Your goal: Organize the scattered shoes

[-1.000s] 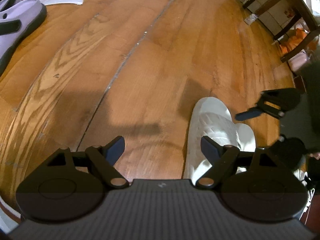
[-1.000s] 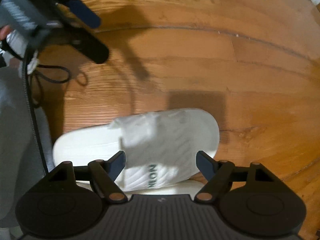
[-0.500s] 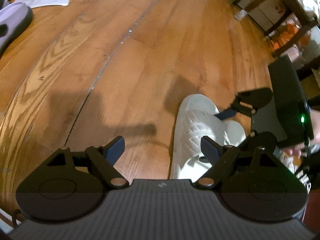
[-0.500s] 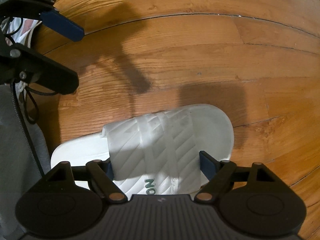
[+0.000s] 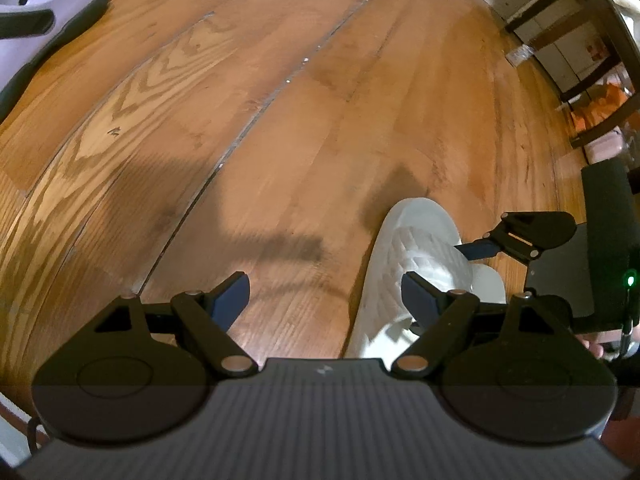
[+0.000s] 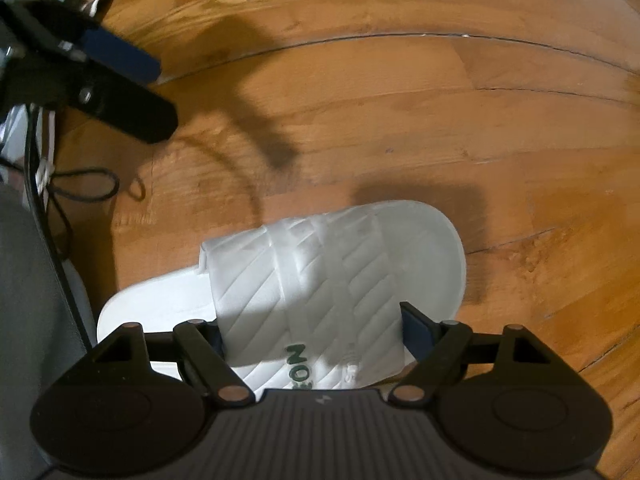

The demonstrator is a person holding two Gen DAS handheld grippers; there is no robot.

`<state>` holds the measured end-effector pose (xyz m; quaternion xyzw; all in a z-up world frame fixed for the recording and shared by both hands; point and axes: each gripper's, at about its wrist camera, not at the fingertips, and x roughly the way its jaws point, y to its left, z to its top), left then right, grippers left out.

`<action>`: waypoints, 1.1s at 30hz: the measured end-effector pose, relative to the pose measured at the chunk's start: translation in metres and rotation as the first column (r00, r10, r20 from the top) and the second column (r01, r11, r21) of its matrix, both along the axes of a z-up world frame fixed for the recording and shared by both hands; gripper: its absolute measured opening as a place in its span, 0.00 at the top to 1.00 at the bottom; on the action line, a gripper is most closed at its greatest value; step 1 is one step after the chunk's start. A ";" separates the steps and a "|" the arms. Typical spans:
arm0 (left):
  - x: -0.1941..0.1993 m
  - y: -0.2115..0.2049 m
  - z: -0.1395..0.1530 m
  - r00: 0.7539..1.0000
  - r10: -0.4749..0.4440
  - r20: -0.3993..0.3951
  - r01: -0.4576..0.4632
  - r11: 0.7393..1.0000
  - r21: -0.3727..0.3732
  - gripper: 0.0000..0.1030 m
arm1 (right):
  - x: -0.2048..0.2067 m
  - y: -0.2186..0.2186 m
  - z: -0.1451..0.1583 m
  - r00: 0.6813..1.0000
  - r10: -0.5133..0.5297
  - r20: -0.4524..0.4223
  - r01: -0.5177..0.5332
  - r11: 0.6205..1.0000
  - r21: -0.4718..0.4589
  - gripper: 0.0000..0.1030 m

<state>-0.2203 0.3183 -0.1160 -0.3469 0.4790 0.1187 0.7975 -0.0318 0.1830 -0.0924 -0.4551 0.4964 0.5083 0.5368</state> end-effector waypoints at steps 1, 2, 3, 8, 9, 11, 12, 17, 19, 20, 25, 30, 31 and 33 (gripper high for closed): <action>0.000 0.001 0.000 1.000 0.003 0.000 -0.003 1.000 -0.001 0.20 | 0.003 0.003 0.000 0.999 -0.035 -0.004 0.035 0.999 0.007 0.22; 0.000 0.001 -0.001 1.000 0.005 -0.001 -0.005 1.000 -0.003 0.20 | 0.006 0.005 0.000 0.998 -0.060 -0.007 0.060 0.998 0.013 0.22; -0.001 0.002 -0.001 1.000 0.008 -0.001 -0.008 1.000 -0.005 0.19 | 0.011 0.008 0.000 0.994 -0.113 -0.011 0.113 0.993 0.027 0.22; -0.008 0.011 0.004 0.998 0.060 0.007 -0.060 0.998 0.006 0.19 | 0.031 0.019 0.001 0.936 -0.350 -0.045 0.351 0.935 0.037 0.22; -0.011 0.014 0.006 0.997 0.073 0.012 -0.073 0.997 0.011 0.19 | 0.038 0.021 0.000 0.904 -0.423 -0.061 0.425 0.905 0.024 0.22; -0.017 0.020 0.009 0.995 0.097 0.014 -0.098 0.995 0.024 0.19 | 0.052 0.021 -0.006 0.822 -0.559 -0.106 0.562 0.827 -0.009 0.22; -0.022 0.026 0.011 0.993 0.118 0.013 -0.118 0.992 0.034 0.19 | 0.058 0.019 -0.010 0.772 -0.620 -0.137 0.623 0.782 -0.029 0.22; -0.038 0.042 0.011 0.979 0.205 0.009 -0.205 0.979 0.009 0.19 | 0.091 -0.002 -0.018 0.429 -0.849 -0.310 0.868 0.482 -0.118 0.22; -0.036 0.041 0.010 0.979 0.206 0.006 -0.206 0.979 0.002 0.19 | 0.098 -0.021 -0.022 0.219 -0.888 -0.404 0.935 0.310 -0.174 0.22; -0.035 0.040 0.009 0.979 0.202 0.006 -0.202 0.979 -0.001 0.19 | 0.098 -0.034 -0.027 0.077 -0.885 -0.459 0.951 0.203 -0.233 0.22; -0.024 0.028 0.010 0.988 0.152 0.010 -0.152 0.988 -0.006 0.19 | 0.076 -0.072 -0.047 -0.316 -0.773 -0.550 0.905 -0.071 -0.420 0.22; -0.022 0.027 0.005 0.989 0.151 -0.004 -0.151 0.988 -0.023 0.19 | 0.026 -0.107 -0.075 -0.591 -0.587 -0.554 0.764 -0.184 -0.619 0.06; -0.022 0.028 0.002 0.988 0.155 -0.013 -0.155 0.987 -0.030 0.19 | 0.016 -0.115 -0.078 -0.608 -0.553 -0.570 0.752 -0.170 -0.637 0.05; -0.021 0.028 0.000 0.986 0.162 -0.025 -0.163 0.986 -0.033 0.19 | 0.008 -0.124 -0.076 -0.587 -0.554 -0.590 0.765 -0.141 -0.629 0.01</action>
